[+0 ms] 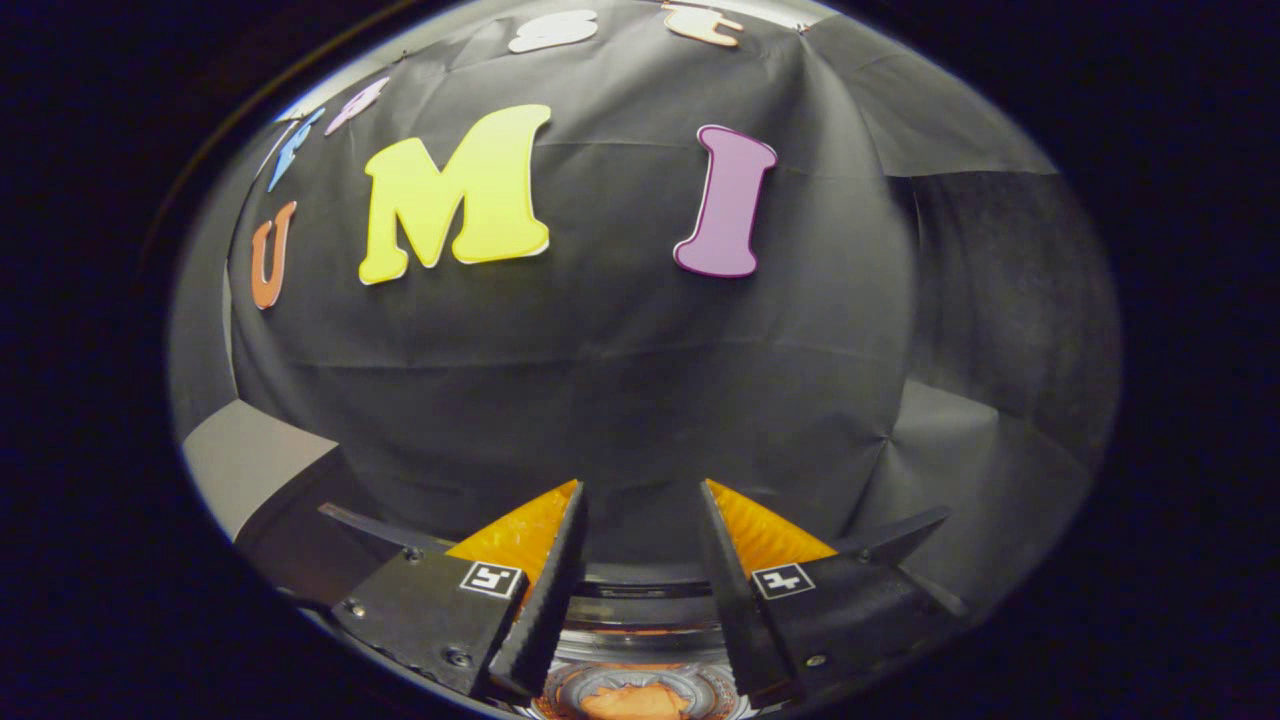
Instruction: Put the clothes into the washing machine and then close the washing machine lid.
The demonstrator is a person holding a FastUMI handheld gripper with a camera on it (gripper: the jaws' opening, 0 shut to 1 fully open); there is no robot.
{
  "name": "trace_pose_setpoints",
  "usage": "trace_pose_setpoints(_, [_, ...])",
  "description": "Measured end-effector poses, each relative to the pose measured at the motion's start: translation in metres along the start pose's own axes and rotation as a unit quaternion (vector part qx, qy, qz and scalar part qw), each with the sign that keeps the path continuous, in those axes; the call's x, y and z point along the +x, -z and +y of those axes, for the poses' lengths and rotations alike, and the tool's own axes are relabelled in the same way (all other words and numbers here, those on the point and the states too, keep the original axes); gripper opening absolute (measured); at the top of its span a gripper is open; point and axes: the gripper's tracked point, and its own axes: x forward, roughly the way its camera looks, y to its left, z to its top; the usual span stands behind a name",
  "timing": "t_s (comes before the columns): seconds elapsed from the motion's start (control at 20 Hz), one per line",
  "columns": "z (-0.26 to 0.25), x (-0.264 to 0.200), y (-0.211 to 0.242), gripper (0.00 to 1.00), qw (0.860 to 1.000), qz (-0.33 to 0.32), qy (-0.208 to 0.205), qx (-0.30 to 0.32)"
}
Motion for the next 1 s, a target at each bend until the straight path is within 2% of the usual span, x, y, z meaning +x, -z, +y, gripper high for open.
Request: trace_pose_setpoints(1.0, [0.003, -0.054, 0.031, 0.70, 1.000, -0.006, 0.006, 0.002])
